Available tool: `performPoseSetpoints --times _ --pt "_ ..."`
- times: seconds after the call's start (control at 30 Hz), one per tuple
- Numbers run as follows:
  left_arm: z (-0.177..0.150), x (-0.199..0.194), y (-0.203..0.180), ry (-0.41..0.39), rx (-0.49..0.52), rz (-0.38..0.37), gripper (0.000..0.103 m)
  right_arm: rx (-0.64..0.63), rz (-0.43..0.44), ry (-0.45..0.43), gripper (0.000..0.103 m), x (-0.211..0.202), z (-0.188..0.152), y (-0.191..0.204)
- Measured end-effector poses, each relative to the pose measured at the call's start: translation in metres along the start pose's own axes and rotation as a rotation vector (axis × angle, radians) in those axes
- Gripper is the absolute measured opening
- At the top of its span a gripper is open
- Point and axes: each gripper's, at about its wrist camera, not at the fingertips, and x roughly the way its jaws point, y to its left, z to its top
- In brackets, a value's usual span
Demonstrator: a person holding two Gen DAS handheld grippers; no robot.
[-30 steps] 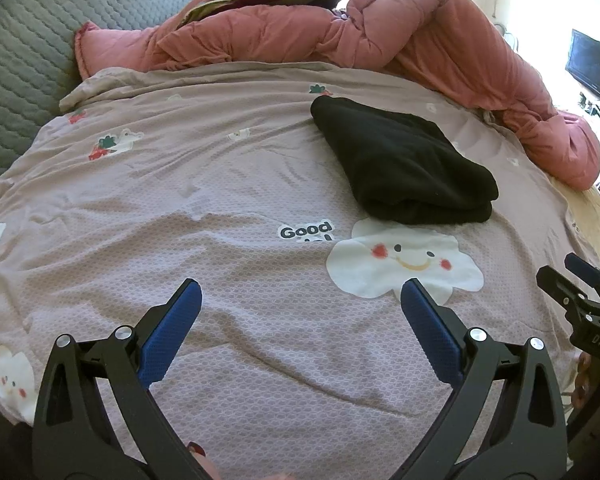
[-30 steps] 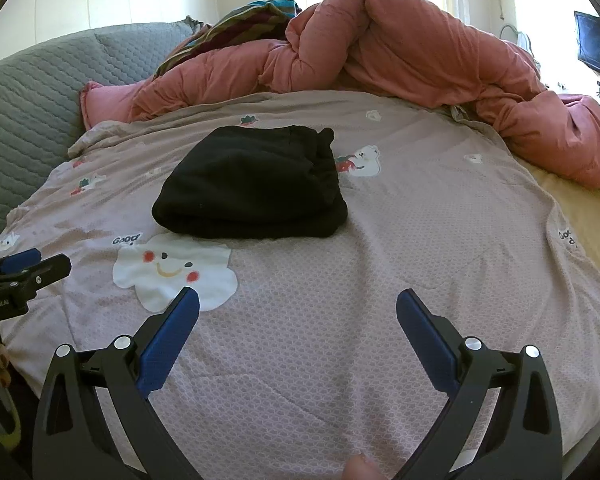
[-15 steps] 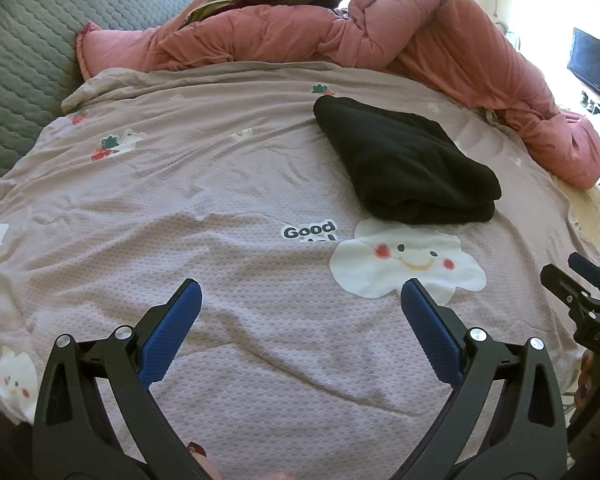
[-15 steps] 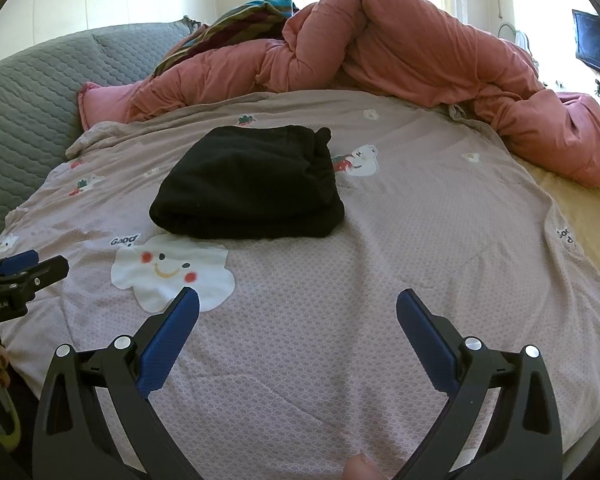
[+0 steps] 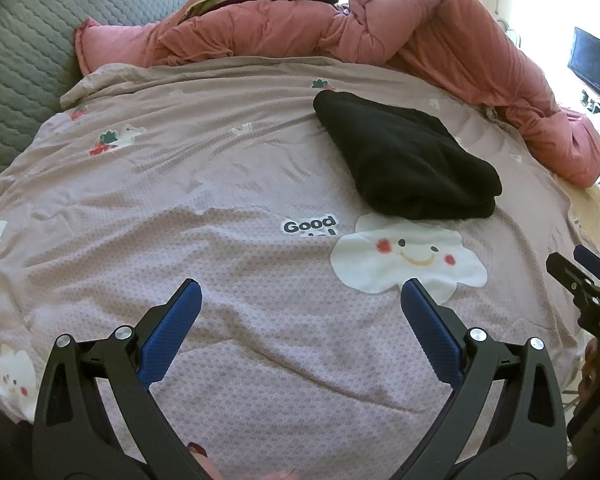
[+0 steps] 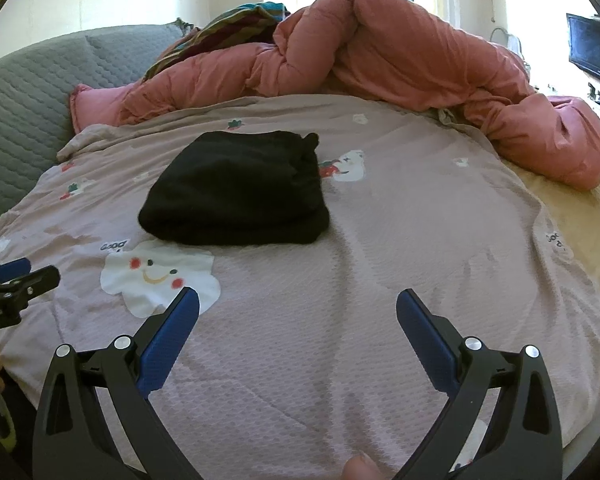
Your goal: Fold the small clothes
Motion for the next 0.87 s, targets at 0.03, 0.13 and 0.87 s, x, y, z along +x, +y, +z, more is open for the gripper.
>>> performPoseSetpoints --times 0.03,0.13,0.87 --pt "0.000 0.000 0.000 0.003 0.000 -0.008 0.093 0.004 -0.010 0.000 0.098 0.000 0.000 -0.002" --pt "-0.001 0.001 0.000 0.001 0.004 -0.019 0.093 0.015 -0.042 -0.001 0.098 0.000 0.000 -0.010" --pt "0.060 0.033 0.204 0.058 -0.282 0.294 0.093 0.618 -1.090 0.104 0.098 -0.143 -0.135 -0.330"
